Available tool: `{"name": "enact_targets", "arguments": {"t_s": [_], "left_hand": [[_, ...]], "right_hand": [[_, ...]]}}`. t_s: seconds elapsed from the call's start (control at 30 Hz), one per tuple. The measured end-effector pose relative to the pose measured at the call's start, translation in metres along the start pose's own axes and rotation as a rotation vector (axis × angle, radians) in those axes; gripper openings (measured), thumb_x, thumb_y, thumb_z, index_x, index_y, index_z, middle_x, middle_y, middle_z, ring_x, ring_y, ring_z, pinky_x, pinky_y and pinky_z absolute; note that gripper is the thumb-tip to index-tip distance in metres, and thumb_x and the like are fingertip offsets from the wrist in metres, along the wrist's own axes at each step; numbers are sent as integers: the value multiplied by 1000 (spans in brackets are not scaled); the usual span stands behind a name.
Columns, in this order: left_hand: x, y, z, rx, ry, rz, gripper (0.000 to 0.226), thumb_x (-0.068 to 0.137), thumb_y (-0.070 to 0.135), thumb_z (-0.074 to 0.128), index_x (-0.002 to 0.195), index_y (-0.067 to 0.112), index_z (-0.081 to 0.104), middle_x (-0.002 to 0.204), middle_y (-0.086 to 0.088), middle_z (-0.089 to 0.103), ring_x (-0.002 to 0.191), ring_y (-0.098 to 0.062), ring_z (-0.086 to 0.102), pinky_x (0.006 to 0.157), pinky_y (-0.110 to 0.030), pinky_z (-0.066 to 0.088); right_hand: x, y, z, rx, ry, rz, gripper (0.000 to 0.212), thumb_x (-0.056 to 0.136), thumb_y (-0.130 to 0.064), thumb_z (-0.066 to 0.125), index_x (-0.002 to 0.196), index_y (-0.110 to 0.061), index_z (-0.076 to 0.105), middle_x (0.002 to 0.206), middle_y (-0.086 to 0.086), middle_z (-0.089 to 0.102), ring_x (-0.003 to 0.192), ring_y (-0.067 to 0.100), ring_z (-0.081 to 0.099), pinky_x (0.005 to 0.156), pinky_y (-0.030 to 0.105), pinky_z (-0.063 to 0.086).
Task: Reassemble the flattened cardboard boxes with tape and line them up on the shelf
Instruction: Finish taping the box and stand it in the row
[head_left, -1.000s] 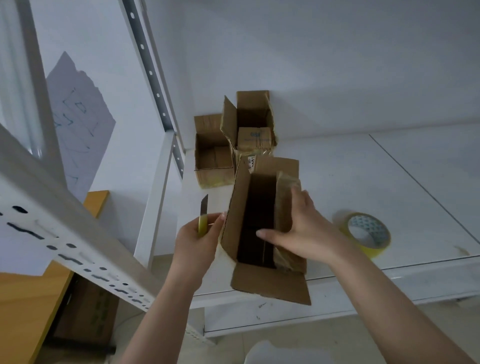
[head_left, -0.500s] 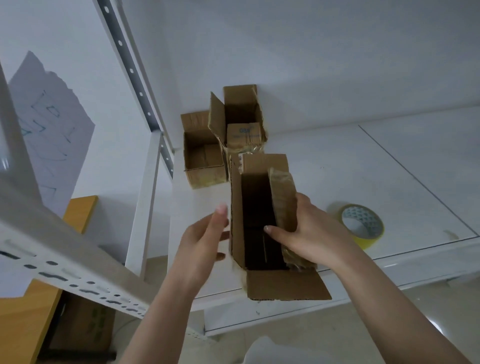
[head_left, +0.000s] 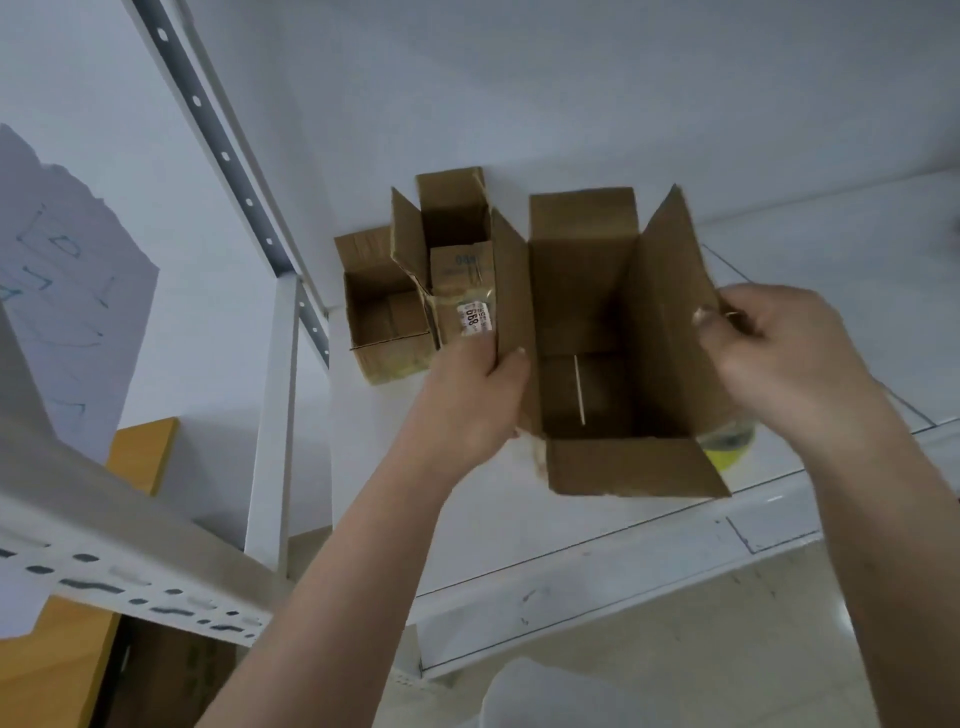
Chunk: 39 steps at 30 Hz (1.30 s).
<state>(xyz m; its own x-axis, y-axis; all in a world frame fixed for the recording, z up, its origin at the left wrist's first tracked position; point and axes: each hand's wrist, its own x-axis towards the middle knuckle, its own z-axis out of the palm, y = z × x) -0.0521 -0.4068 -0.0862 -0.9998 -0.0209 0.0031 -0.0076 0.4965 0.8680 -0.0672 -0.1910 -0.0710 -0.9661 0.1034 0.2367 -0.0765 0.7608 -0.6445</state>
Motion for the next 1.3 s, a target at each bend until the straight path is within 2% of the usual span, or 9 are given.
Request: {"name": "enact_targets", "arguments": {"t_s": [0.17,0.3,0.57,0.67,0.8,0.97,1.13,1.23,1.3], "left_hand": [[49,38,11,-169,9,54,24,103,20,41,101,6,60,100,-16,68,85,-24,69,67,-32,62],[92,54,20,-119,38,106,23,100,18,42,102,3,60,103,-20,67,83,-27,70,72,-43,62],[174,30,37,184,105,17,20,97,20,47,83,10,57,81,-10,62,83,-31,67,74,-44,59],[192,12,44,426,171,18,33,100,32,46,72,19,52,68,1,57,61,-13,58,47,-24,39],[202,-2,39,421,324,5,47,101,48,38,66,20,49,61,3,54,54,-11,53,47,-25,33],[197,-22,18,279,581,209,24,100,29,47,94,13,64,82,0,65,72,-13,60,61,-30,47],[203,-37,3,653,241,11,47,88,35,58,133,21,52,135,-3,52,129,-26,44,109,-42,31],[200,-48,9,894,91,-37,43,89,29,61,131,28,51,123,3,61,123,-26,53,118,-56,18],[199,-54,15,925,115,-27,45,95,20,57,137,35,50,119,3,66,113,-24,60,112,-49,34]], "right_hand": [[17,12,-12,19,33,37,43,85,-51,63,111,-17,65,92,1,69,91,24,63,83,37,50],[54,24,-4,-169,54,21,23,94,-37,54,88,-15,60,86,10,61,93,37,60,73,36,42],[145,47,53,-269,-63,53,26,97,-31,47,95,-9,60,92,13,60,93,38,61,67,33,38],[159,57,81,-297,-265,56,27,97,-32,45,93,-10,60,77,6,65,71,25,67,60,29,44],[178,66,107,-124,-343,123,29,101,-25,36,78,-11,48,57,10,65,42,16,63,60,31,56],[205,66,115,29,-357,152,28,100,-18,40,80,-2,52,61,13,66,52,23,68,63,37,59],[217,61,125,13,-338,109,28,100,-20,43,74,-10,44,70,13,65,51,16,63,51,23,49],[223,55,126,48,-364,119,27,99,-27,46,80,-7,49,64,10,64,43,16,61,41,18,40],[225,55,128,118,-361,146,31,98,-31,44,80,-7,53,62,13,66,39,16,63,43,20,41]]}}
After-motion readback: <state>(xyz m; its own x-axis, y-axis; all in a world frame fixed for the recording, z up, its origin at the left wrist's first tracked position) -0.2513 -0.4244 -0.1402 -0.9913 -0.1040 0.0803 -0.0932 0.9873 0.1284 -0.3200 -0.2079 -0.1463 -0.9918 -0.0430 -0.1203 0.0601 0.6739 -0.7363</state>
